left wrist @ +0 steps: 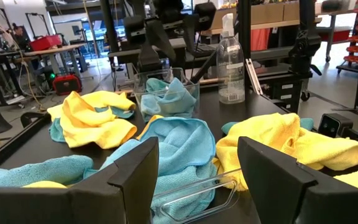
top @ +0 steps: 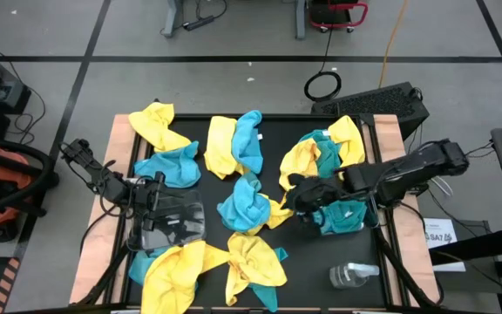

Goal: Sort microfiber towel by color & place in baskets
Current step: Put the blue microfiber towel into the right transparent bin

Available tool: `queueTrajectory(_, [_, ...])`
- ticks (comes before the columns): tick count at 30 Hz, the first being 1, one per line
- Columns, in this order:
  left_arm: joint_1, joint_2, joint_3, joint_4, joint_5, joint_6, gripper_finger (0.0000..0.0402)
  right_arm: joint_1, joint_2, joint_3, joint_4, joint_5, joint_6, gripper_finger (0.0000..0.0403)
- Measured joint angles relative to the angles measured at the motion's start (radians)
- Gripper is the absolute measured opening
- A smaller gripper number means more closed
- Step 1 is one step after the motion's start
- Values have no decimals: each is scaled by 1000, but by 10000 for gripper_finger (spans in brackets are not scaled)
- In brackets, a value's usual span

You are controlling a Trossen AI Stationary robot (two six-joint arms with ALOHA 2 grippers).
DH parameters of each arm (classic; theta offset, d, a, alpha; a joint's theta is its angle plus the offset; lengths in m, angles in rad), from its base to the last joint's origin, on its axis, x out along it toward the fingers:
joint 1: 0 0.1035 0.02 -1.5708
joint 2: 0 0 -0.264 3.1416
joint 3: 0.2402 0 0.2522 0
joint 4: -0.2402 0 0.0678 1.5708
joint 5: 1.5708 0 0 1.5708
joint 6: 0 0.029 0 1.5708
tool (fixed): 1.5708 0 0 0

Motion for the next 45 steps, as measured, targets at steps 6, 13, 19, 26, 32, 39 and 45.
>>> queueTrajectory(6, [0, 0, 0, 0, 0, 0, 225, -32, 156, 114, -161, 35, -27, 174])
queueTrajectory(13, [0, 0, 0, 0, 0, 0, 225, -75, 316, 207, -247, 51, -27, 174])
queueTrajectory(19, [0, 0, 0, 0, 0, 0, 225, -102, 414, 249, -349, 50, -27, 173])
queueTrajectory(26, [0, 0, 0, 0, 0, 0, 225, -110, 459, 251, -358, 47, -35, 173])
queueTrajectory(32, [0, 0, 0, 1, 0, 0, 225, -110, 434, 267, -339, 47, -56, 173])
queueTrajectory(39, [0, 0, 0, 0, 0, 0, 225, -76, 431, 288, -227, 48, -166, 174])
queueTrajectory(45, [0, 0, 0, 0, 0, 0, 225, -60, 437, 288, -120, 47, -209, 194])
